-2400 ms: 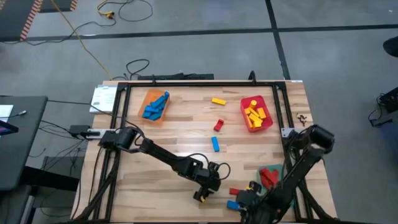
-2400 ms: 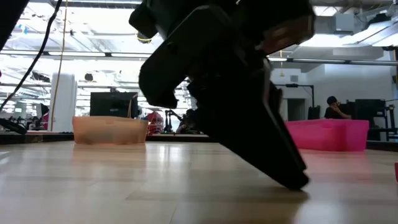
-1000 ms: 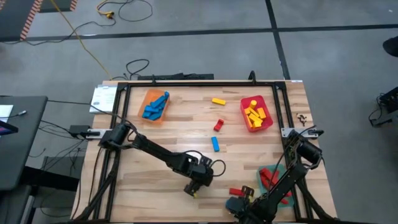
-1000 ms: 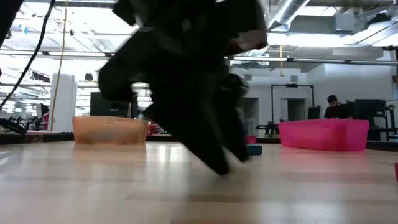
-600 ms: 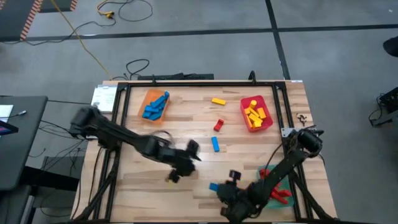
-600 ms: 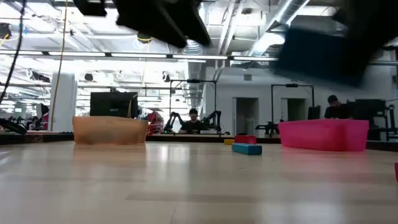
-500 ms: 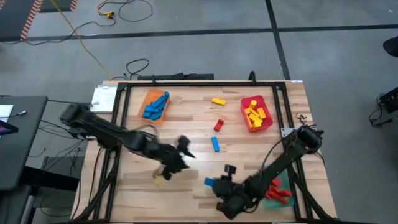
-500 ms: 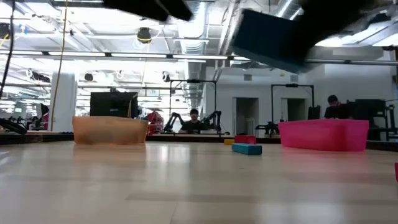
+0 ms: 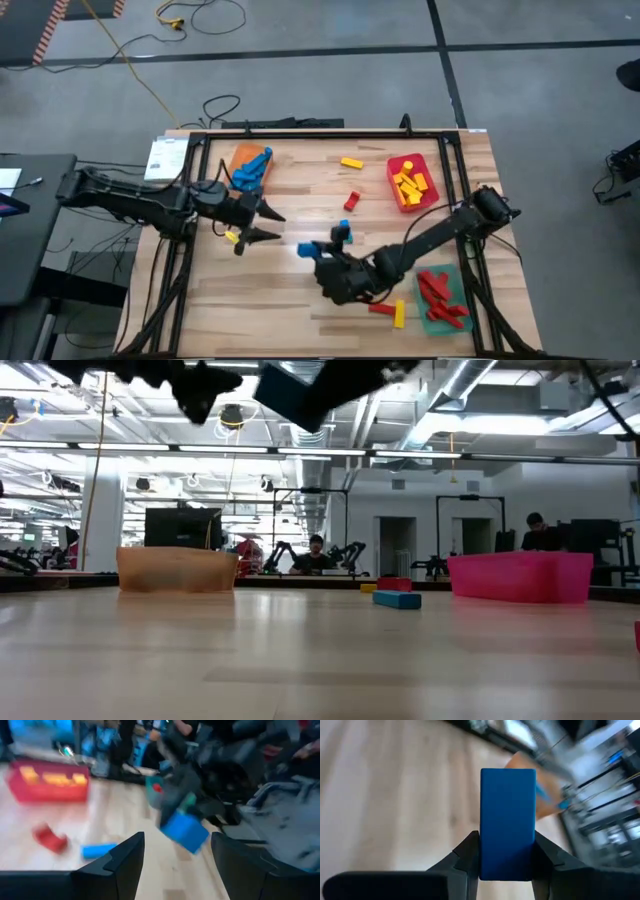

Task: Sort blocks
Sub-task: Put the blue rectangle block into the orange bin

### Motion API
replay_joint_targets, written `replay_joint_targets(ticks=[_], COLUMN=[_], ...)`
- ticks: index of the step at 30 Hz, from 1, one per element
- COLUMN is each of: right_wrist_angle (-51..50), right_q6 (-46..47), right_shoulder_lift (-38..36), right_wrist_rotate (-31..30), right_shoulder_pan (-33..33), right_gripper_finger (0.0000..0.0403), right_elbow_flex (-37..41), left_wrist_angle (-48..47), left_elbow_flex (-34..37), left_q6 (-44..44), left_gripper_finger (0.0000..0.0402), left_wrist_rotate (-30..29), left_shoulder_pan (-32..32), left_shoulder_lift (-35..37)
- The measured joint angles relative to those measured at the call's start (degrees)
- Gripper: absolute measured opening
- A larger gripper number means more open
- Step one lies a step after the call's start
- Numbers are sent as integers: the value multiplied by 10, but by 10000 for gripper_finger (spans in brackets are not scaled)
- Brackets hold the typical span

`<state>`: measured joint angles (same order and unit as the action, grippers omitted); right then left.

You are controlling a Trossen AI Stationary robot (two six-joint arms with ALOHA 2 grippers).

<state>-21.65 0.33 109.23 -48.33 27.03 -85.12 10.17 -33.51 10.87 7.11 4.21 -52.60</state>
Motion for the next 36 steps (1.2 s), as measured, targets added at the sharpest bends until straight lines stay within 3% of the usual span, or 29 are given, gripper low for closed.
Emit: replay_joint_targets(ticks=[4, 11, 29, 36], right_wrist_angle=[62, 119, 128, 170], right_q6=[-104, -196, -204, -227], right_shoulder_lift=[0, 0, 3, 7], right_wrist_rotate=[-31, -43, -24, -13], right_shoulder_pan=[-29, -67, -119, -131], right_gripper_finger=[130, 130, 131, 131], right_elbow_flex=[0, 0, 0, 0], left_wrist_angle=[53, 60, 64, 76], left_elbow_flex=[37, 41, 41, 39], left_q6=[64, 87, 81, 76], left_gripper_finger=[224, 225, 292, 293], left_wrist_rotate=[3, -8, -138, -160], left_shoulder_pan=[-19, -27, -28, -27], left_shoulder_lift=[0, 0, -1, -54])
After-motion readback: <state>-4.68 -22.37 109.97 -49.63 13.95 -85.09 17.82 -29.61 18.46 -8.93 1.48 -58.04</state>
